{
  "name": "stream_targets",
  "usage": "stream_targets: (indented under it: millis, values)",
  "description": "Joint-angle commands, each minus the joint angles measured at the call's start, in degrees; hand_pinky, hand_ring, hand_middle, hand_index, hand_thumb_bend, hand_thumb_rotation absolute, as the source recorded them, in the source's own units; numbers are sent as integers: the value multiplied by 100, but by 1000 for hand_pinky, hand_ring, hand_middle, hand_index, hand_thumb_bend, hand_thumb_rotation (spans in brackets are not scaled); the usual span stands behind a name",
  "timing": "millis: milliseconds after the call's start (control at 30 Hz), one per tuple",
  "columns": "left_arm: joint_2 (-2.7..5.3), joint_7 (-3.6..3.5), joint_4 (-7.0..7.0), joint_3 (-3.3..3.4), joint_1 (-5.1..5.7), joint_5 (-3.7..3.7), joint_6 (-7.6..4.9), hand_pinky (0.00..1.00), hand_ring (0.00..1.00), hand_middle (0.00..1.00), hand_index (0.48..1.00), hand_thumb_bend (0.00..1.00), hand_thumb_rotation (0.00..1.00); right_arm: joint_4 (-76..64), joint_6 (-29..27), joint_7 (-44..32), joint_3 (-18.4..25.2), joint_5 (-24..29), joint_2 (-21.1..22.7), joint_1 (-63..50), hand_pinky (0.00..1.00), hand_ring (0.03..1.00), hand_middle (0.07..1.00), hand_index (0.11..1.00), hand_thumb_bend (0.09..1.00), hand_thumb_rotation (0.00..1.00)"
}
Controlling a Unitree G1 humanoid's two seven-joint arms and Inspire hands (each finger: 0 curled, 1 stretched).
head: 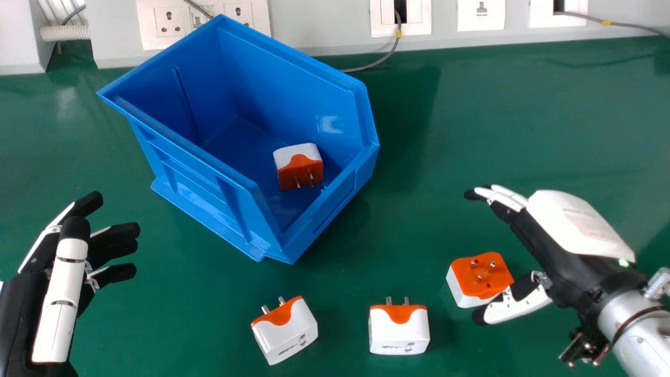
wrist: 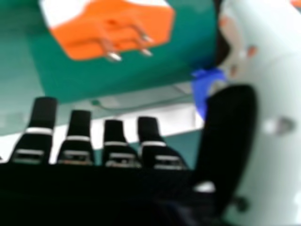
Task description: Pick all objects and put in blue box
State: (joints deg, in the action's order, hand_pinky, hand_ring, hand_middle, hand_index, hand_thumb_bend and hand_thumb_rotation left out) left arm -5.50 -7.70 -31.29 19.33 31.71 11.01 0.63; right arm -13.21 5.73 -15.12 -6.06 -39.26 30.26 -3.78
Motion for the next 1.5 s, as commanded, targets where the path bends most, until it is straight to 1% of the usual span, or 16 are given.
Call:
stream_targets:
  millis: [0, 67, 100, 200, 233, 267, 367, 400, 433, 567, 700, 767, 1000, 1167, 1300, 1467]
  values:
    - [-57, 9, -73, 59, -29, -32, -92, 670, 729, 713, 850, 521, 894, 59, -131, 192, -18, -114, 70, 77, 830, 936, 964, 916, 699, 203]
    - [-73, 15, -62, 57, -50, -49, -93, 668, 728, 712, 850, 520, 893, 204, -179, 327, -83, -172, 56, 93, 868, 958, 977, 939, 684, 295]
    - [-85, 13, -51, 62, -65, -51, -90, 668, 728, 712, 850, 520, 893, 299, -216, 410, -120, -218, 55, 105, 868, 958, 977, 939, 684, 295]
    - [-104, -4, -26, 77, -83, -61, -105, 667, 727, 712, 849, 519, 892, 591, -371, 699, -229, -445, 119, 132, 930, 979, 989, 968, 690, 455]
    - [-106, -7, -20, 79, -84, -64, -113, 667, 727, 712, 849, 519, 892, 652, -408, 762, -249, -495, 140, 140, 930, 979, 989, 968, 690, 455]
    - [-114, -11, -13, 85, -95, -61, -111, 666, 727, 711, 848, 519, 891, 708, -433, 814, -275, -566, 167, 160, 944, 983, 991, 975, 698, 507]
    - [-139, -31, 30, 99, -123, -50, -125, 666, 726, 711, 848, 519, 890, 839, -433, 934, -389, -908, 291, 204, 955, 987, 993, 980, 710, 545]
    - [-141, -30, 28, 98, -123, -54, -125, 665, 726, 711, 847, 519, 889, 851, -432, 942, -405, -963, 309, 209, 972, 992, 996, 987, 739, 614]
    - [-144, -29, 22, 96, -122, -60, -122, 665, 726, 711, 847, 519, 888, 865, -438, 944, -414, -998, 319, 214, 977, 994, 997, 990, 749, 639]
    - [-173, -44, 32, 108, -140, -61, -113, 664, 725, 711, 846, 519, 887, 980, -475, 929, -467, -1058, 361, 287, 991, 998, 999, 996, 769, 699]
    - [-189, -36, -19, 105, -144, -65, -75, 662, 724, 710, 844, 516, 887, 1026, -451, 818, -510, -1063, 386, 355, 997, 999, 1000, 999, 772, 722]
    - [-200, -36, -8, 107, -155, -58, -79, 662, 723, 710, 843, 515, 887, 1062, -422, 745, -536, -1048, 375, 402, 998, 1000, 1000, 999, 776, 724]
    - [-218, -26, -68, 95, -146, -42, -32, 660, 721, 706, 841, 514, 886, 1337, -562, 618, -624, -969, 477, 604, 1000, 1000, 1000, 1000, 774, 690]
    - [-240, -34, -77, 101, -156, -22, -6, 657, 720, 705, 840, 513, 886, 1506, -690, 441, -674, -860, 535, 773, 1000, 1000, 1000, 1000, 751, 668]
    - [-252, -30, -124, 95, -162, -21, 41, 656, 719, 704, 840, 511, 885, 1595, -729, 287, -746, -913, 615, 909, 1000, 1000, 1000, 1000, 728, 644]
    - [-272, -39, -123, 105, -190, -13, 86, 655, 719, 703, 839, 509, 885, 1741, -851, 243, -870, -1023, 742, 1054, 1000, 1000, 1000, 1000, 704, 627]
